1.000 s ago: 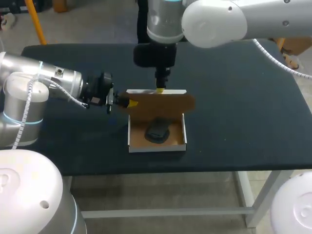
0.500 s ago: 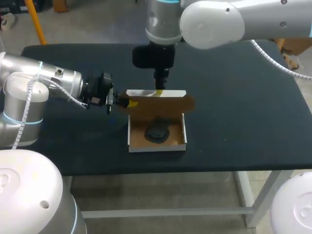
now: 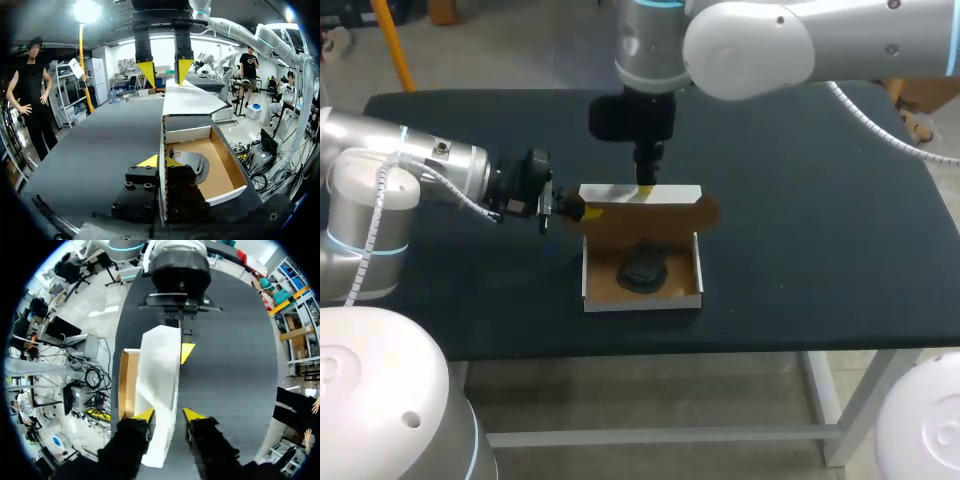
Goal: Assemble the packaging by folding the flat box into shape, placing the metal phone stand inside, and closing the box properly
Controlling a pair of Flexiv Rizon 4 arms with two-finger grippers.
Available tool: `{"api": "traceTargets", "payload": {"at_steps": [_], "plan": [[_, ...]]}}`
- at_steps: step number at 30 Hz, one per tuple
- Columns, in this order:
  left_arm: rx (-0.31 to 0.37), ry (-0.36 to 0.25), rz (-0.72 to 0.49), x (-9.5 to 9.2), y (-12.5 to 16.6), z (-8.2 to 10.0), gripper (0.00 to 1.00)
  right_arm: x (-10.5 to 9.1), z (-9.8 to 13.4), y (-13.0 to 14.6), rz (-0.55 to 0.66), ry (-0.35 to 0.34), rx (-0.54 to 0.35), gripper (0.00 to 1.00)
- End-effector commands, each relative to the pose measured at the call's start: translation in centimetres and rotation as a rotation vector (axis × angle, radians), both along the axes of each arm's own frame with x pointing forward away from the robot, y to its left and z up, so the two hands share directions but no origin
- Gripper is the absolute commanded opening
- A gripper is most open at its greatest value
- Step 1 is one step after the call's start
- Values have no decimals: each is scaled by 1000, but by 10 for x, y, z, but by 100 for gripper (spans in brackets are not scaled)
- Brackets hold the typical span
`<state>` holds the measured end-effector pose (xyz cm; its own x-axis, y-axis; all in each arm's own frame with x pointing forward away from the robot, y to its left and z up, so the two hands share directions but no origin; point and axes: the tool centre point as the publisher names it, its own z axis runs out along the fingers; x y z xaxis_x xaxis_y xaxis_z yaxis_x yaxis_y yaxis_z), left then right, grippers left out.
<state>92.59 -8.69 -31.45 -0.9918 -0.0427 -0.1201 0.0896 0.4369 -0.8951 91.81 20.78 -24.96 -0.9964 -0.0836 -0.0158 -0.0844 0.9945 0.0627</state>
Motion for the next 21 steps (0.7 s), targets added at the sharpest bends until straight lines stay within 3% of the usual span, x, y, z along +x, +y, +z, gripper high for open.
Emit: {"api": "traceTargets", "payload": {"at_steps": [1,21], "plan": [[-1,1,-2,0,-1,-1,0,4,-6,5,2,11,-9,40],[-1,1,-2,0,-1,-1,0,8,-17,10,12,57,-27,43]]}}
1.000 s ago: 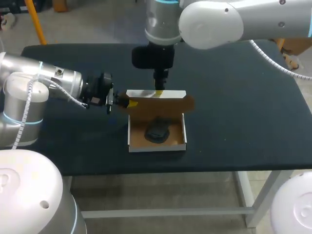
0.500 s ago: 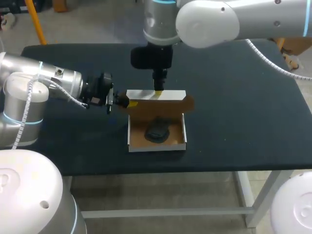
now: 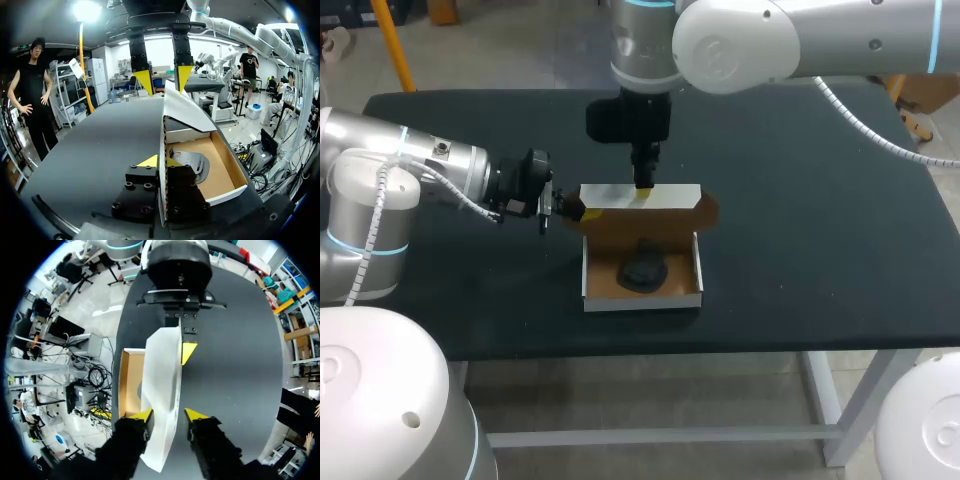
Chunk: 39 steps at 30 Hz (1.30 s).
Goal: Assemble the packaging by folding the flat box into shape, placing the metal phone stand inside, and closing the box properly
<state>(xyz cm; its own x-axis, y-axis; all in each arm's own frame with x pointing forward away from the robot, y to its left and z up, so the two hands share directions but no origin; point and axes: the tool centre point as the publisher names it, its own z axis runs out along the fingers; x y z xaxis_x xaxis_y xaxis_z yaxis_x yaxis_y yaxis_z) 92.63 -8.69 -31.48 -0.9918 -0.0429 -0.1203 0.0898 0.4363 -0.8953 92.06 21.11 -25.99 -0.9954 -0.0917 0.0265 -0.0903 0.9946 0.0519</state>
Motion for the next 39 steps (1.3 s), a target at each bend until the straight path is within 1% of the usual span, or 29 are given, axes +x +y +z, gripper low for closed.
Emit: {"api": "traceTargets", "payload": {"at_steps": [1,8,10,11,13,15,16,17,27,28,29,34,39], "plan": [[-1,1,-2,0,-1,0,0,6,-7,7,5,19,-15,43],[-1,1,-2,0,-1,0,0,8,-11,11,14,39,-26,42],[-1,1,-2,0,-1,0,0,9,-12,11,14,44,-30,40],[-1,1,-2,0,-1,0,0,9,-13,11,15,47,-31,37],[-1,1,-2,0,-1,0,0,10,-13,12,16,50,-33,28],[-1,1,-2,0,-1,0,0,10,-14,12,16,53,-35,13],[-1,1,-2,0,-1,0,0,10,-14,12,17,53,-36,2],[-1,1,-2,0,-1,0,0,10,-14,12,17,54,-37,0],[-1,1,-2,0,-1,0,0,10,-15,11,18,64,-38,0],[-1,1,-2,0,-1,0,0,9,-14,11,18,64,-32,43],[-1,1,-2,0,-1,0,0,9,-12,10,19,66,-23,100],[-1,1,-2,0,-1,0,0,9,3,6,8,61,21,100],[-1,1,-2,0,-1,0,0,17,24,-1,-71,65,79,100]]}}
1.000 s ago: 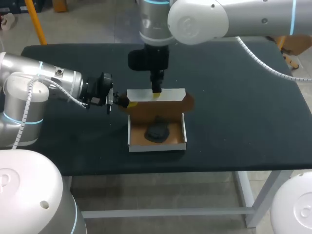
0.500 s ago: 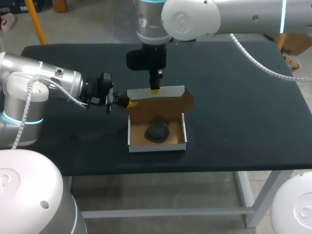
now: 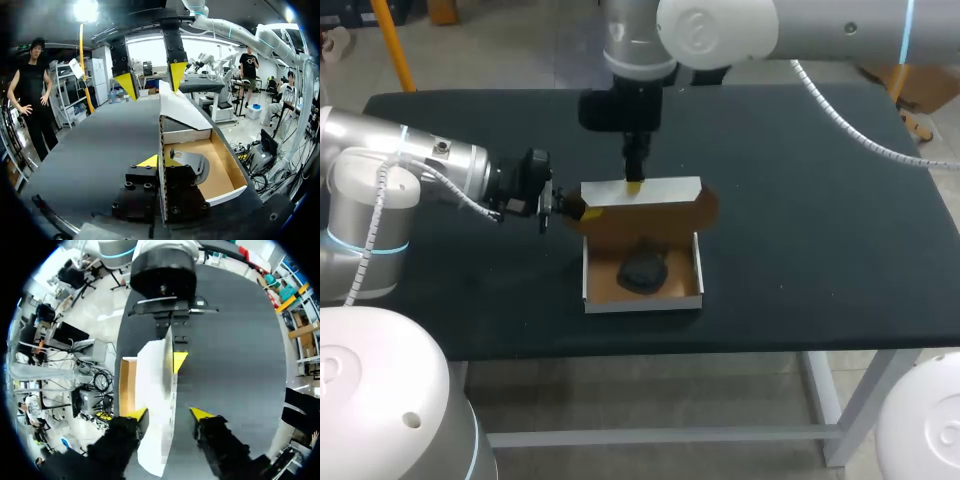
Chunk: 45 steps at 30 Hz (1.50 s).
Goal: Assemble the packaging by folding the flat box into shape, placing the metal phone stand inside, and closing the box properly
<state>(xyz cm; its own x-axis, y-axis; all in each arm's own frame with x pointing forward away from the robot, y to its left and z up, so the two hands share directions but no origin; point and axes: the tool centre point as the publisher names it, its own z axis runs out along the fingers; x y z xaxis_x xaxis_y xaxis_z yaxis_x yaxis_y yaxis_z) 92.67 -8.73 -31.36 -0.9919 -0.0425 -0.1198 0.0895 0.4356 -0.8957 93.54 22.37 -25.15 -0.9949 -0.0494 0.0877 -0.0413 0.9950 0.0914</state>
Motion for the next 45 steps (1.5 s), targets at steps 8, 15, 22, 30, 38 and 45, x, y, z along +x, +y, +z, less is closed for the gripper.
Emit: {"api": "traceTargets", "payload": {"at_steps": [8,15,22,30,38,45], "plan": [[0,1,-2,-1,0,-2,0,15,41,-21,-176,-54,60,100],[0,1,-2,-1,0,-2,0,15,41,-21,-176,-54,60,100],[0,1,-2,-1,0,-2,0,15,41,-21,-176,-54,60,100],[3,-10,9,-2,-1,-1,0,15,41,-21,-176,-54,60,100],[49,-140,39,-10,-5,-1,0,18,40,-30,-299,9,65,100],[38,-195,43,-18,-1,-3,0,14,38,-35,-381,49,59,100]]}}
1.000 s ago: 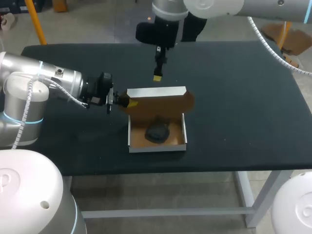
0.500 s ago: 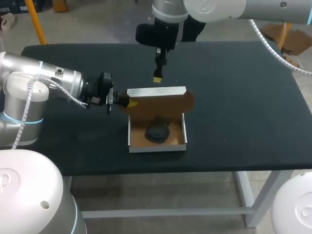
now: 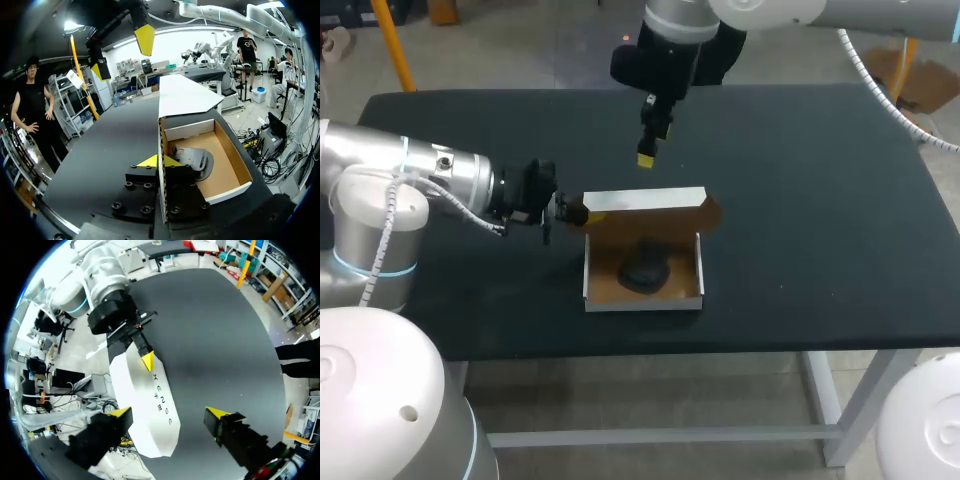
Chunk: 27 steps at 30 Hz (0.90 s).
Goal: Assemble the packaging by folding the flat box into shape, placing the metal phone stand inside, and closing the box properly
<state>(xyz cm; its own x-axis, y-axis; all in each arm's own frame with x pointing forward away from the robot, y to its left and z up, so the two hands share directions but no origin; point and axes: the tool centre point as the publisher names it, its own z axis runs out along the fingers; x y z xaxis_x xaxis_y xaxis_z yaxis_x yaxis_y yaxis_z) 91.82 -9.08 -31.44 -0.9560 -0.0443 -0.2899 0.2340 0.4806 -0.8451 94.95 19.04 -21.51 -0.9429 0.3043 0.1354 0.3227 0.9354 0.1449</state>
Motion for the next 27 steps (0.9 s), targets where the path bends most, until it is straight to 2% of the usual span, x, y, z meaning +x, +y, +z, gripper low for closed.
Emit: {"api": "traceTargets", "payload": {"at_steps": [1,7,14,20,24,27], "plan": [[-11,-35,32,-10,3,-3,0,0,1,-2,-17,13,4,100],[-12,-71,34,-13,4,-7,0,-2,1,-4,-81,41,17,100],[-8,-126,26,-18,2,-9,0,-3,-4,-11,-235,136,45,100],[-9,-169,16,-20,2,-12,0,-9,-8,-14,-321,184,54,100],[-6,-197,5,-23,2,-14,0,-15,-10,-17,-378,197,76,100],[2,-212,8,-25,2,-16,0,-18,-10,-19,-448,173,60,100]]}}
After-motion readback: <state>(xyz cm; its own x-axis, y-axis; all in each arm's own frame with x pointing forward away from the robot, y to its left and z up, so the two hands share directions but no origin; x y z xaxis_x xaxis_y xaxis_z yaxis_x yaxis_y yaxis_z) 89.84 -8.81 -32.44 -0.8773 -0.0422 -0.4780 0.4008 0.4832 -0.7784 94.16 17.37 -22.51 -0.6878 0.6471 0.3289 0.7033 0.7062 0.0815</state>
